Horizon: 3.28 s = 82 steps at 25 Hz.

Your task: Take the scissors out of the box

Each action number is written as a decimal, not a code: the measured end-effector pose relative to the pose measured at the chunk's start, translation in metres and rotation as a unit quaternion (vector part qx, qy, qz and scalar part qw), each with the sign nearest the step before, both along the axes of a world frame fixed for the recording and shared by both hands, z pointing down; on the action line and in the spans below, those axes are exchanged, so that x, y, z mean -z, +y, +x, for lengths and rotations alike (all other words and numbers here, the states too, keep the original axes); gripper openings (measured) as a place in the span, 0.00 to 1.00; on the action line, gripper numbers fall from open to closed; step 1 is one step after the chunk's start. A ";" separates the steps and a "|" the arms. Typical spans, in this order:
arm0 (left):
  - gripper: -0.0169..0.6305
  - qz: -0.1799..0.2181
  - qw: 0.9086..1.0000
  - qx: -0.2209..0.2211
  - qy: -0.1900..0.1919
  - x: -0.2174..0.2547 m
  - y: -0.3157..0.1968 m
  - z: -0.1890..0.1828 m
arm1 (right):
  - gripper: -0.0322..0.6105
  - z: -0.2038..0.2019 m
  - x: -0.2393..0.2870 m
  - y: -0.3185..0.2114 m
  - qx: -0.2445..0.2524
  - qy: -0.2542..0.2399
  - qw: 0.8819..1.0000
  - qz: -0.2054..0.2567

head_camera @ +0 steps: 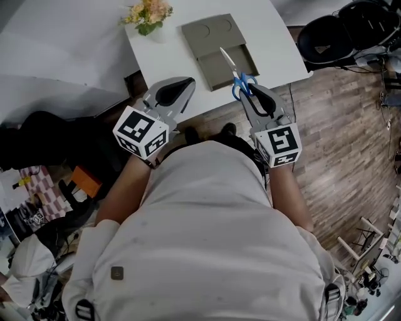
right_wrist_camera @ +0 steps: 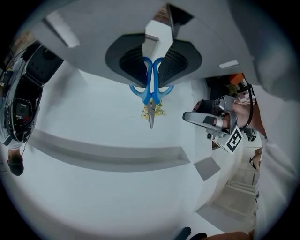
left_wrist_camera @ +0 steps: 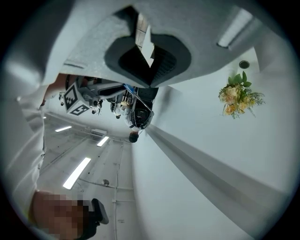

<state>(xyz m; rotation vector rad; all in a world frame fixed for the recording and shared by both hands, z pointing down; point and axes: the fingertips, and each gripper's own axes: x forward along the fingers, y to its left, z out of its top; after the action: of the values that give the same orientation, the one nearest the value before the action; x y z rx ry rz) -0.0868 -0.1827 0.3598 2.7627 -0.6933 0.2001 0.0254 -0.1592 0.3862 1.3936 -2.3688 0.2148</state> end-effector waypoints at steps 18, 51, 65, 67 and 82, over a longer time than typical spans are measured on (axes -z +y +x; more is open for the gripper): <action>0.03 -0.014 0.999 0.038 -0.016 -0.001 0.069 0.080 | 0.20 0.092 0.004 0.066 0.021 -0.026 0.999 0.007; 0.03 0.005 0.998 0.059 -0.019 0.013 0.216 0.088 | 0.20 0.095 0.012 0.208 0.061 -0.042 0.997 0.020; 0.03 0.017 0.999 0.028 0.000 0.018 0.272 -0.008 | 0.20 -0.015 0.021 0.270 0.054 -0.039 0.997 0.043; 0.03 0.018 1.000 0.025 0.003 0.017 0.279 -0.022 | 0.20 -0.031 0.020 0.280 0.052 -0.041 0.997 0.044; 0.03 0.027 0.999 0.017 0.015 0.025 0.293 -0.050 | 0.20 -0.071 0.035 0.302 0.055 -0.045 0.996 0.059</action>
<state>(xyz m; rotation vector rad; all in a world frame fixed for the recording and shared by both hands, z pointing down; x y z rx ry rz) -0.1364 0.1106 0.3344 2.7960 -0.7476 0.1350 -0.0453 0.1423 0.3514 1.3248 -2.5607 0.1118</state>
